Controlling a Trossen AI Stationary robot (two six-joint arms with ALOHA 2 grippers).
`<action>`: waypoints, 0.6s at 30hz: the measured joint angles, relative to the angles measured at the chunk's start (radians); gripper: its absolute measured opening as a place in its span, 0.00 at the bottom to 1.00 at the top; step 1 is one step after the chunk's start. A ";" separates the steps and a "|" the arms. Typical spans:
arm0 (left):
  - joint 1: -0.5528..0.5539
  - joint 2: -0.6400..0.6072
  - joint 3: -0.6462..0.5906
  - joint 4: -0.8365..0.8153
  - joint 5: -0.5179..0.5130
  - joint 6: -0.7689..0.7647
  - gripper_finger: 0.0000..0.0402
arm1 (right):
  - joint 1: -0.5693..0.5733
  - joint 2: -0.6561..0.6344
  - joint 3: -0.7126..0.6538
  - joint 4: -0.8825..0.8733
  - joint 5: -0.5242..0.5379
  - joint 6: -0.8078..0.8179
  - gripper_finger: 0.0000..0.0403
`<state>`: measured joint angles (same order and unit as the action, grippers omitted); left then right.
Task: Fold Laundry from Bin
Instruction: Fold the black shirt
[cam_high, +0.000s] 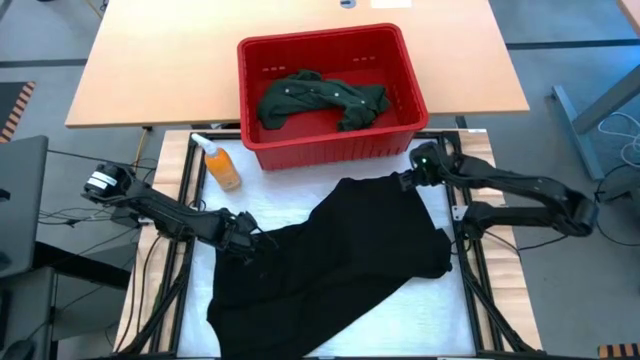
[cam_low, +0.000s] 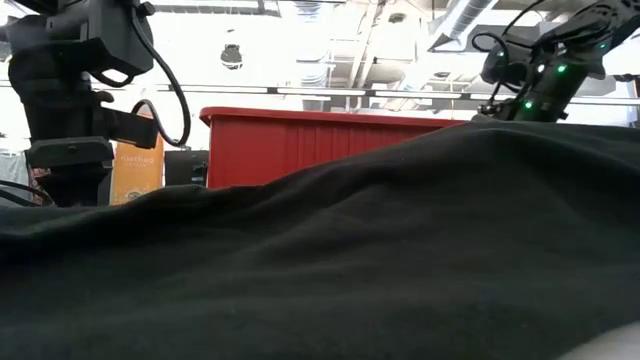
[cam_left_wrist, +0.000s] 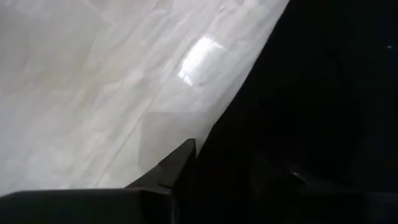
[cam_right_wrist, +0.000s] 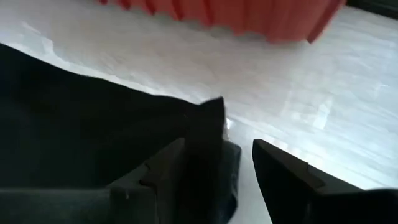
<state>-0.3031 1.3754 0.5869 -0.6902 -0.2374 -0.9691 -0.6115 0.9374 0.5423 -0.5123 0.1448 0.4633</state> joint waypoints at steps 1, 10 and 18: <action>0.000 0.000 0.000 0.001 0.002 0.000 0.28 | 0.000 0.008 0.000 0.019 -0.016 -0.001 0.53; -0.001 0.002 -0.001 0.002 0.026 -0.017 0.02 | 0.002 0.084 0.000 0.016 -0.077 -0.099 0.33; -0.014 0.006 0.028 -0.042 -0.015 0.037 0.00 | 0.002 -0.051 -0.001 0.089 -0.082 -0.162 0.07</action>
<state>-0.3166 1.3816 0.6144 -0.7318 -0.2526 -0.9325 -0.6090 0.8860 0.5415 -0.4236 0.0629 0.3016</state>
